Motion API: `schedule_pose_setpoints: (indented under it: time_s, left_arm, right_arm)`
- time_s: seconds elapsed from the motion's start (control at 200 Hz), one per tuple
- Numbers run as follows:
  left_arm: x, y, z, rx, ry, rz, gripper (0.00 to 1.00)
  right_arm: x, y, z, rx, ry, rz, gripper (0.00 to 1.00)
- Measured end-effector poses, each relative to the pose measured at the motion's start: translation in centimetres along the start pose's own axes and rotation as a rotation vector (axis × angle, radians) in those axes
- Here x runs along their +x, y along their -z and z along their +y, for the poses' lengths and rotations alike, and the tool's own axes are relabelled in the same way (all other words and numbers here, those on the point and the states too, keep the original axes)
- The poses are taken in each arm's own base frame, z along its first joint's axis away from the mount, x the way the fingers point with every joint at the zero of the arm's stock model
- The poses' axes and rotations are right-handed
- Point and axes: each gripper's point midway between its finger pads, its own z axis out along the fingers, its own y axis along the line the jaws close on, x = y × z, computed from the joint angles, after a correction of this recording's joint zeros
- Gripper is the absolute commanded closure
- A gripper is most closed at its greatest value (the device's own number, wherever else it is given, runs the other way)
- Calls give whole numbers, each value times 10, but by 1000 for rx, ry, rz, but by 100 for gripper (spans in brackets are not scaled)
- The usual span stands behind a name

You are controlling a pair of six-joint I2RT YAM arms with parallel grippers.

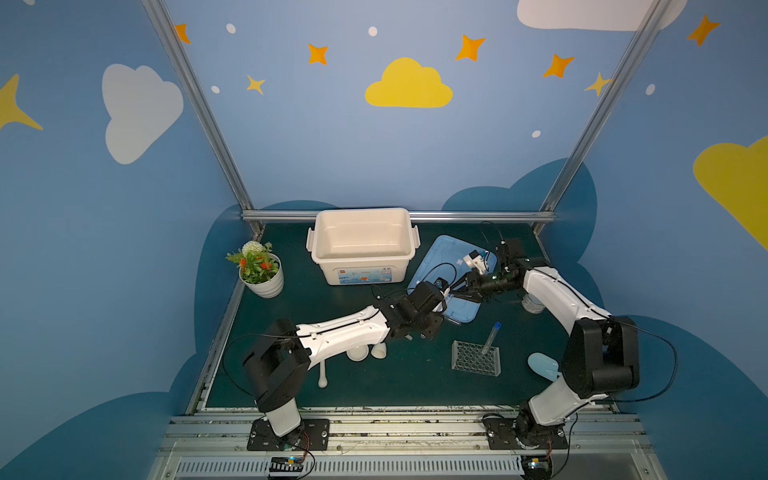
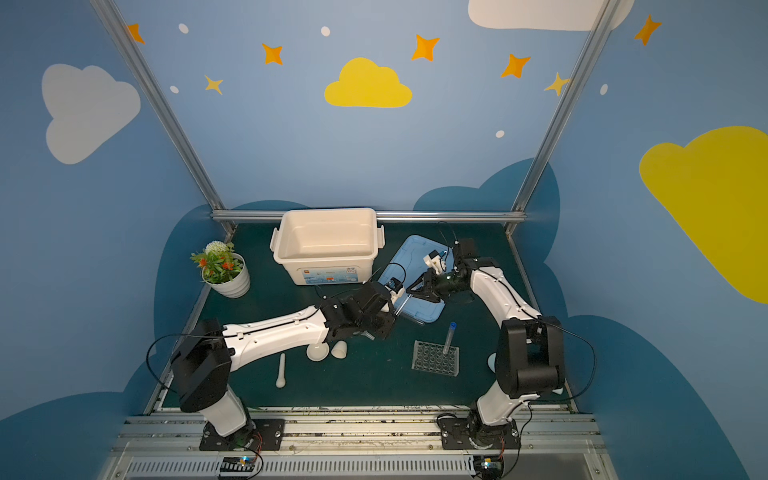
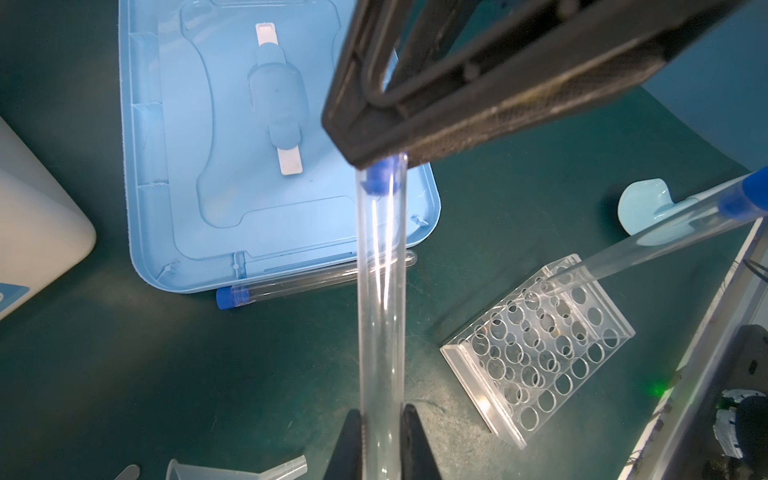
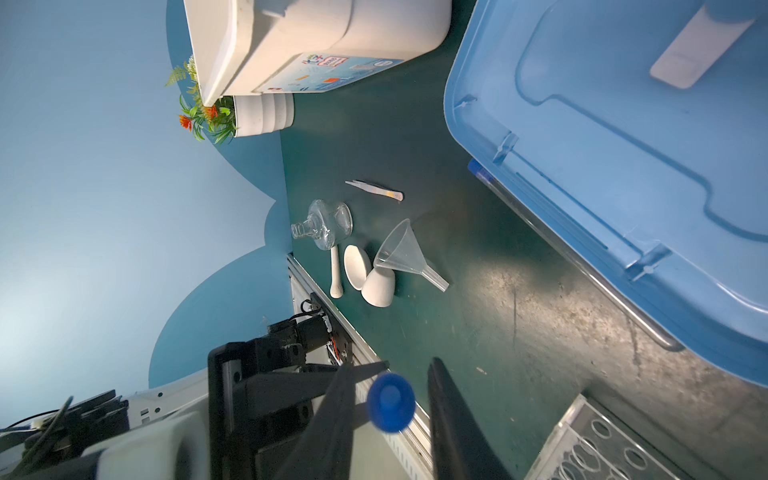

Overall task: Organize the chemistry lab equipment
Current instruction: 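Grasp the tube's blue cap end with the right gripper above the left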

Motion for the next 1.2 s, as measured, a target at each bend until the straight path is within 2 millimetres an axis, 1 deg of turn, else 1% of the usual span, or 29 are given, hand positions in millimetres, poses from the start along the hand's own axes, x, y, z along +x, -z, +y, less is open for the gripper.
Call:
schedule_pose_setpoints:
  time_s: [0.21,0.436,0.656,0.756,0.826,0.916,0.976,1.016,1.201]
  left_arm:
    - [0,0,0,0,0,0,89]
    - [0,0,0,1,0,-1,88]
    - [-1,0,-1,6,1,-5,88]
    - [-1,0,-1,6,1,-6,88]
    - [-2,0,-1,7,1,-8,88]
    - [-2,0,-1,7,2,-8,87]
    - [-2,0,-1,6,2,-9,84]
    - [-2,0,-1,6,4,-9,79]
    - [0,1,1,-5,10,-12,32]
  right_arm:
    - [0,0,0,0,1,0,69]
    - [0,-1,2,-2,8,0,70]
    - [0,-1,2,-2,10,0,78]
    - [0,-1,2,-2,10,0,80]
    - [0,-2,2,-2,10,0,83]
    - [0,-2,2,-1,9,0,84]
    - [0,-2,1,0,10,-1,86]
    - [0,-2,1,1,10,-1,86]
    - [-1,1,-5,40,3,-7,88]
